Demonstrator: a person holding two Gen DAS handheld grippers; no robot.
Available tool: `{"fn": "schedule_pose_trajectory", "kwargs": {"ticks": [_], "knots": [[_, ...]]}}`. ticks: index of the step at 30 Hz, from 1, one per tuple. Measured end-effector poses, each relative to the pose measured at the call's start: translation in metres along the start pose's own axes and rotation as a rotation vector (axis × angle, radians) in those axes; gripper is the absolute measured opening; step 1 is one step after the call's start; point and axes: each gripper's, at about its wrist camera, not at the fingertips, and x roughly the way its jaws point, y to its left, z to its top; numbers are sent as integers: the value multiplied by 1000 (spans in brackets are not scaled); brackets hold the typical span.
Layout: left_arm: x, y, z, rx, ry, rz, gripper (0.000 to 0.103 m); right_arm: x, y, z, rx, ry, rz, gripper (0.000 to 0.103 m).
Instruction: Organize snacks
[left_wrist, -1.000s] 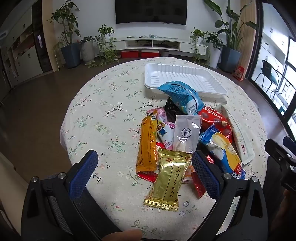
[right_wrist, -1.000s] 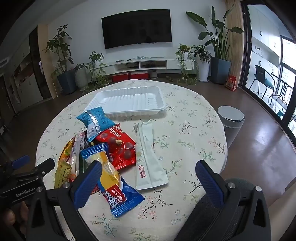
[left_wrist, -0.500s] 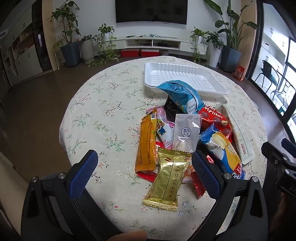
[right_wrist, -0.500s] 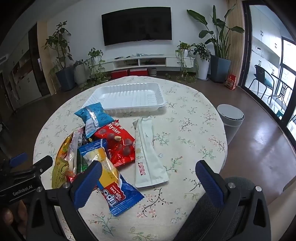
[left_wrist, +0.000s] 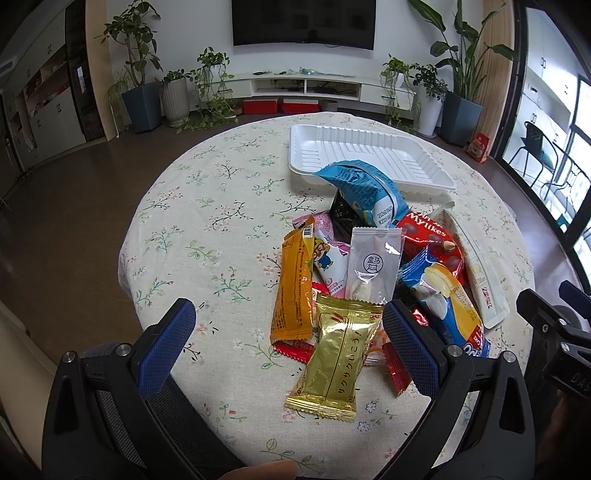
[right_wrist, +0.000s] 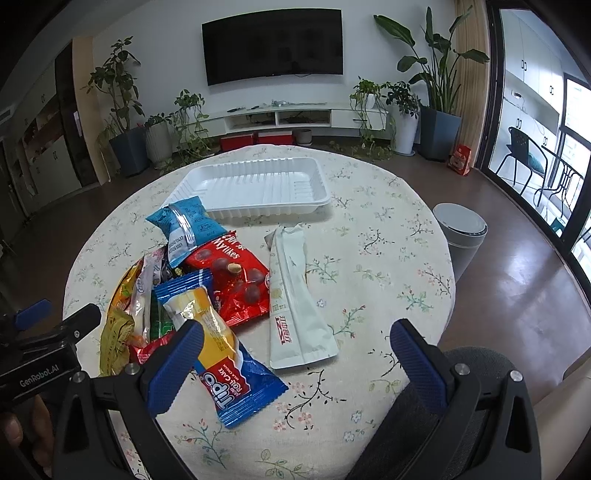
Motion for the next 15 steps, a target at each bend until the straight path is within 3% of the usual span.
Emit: {"fn": "schedule_pose_trajectory", "kwargs": {"ticks": [15], "knots": [[2, 2, -1, -3, -1, 3, 103, 4, -2, -3, -8, 12, -10, 103]]}}
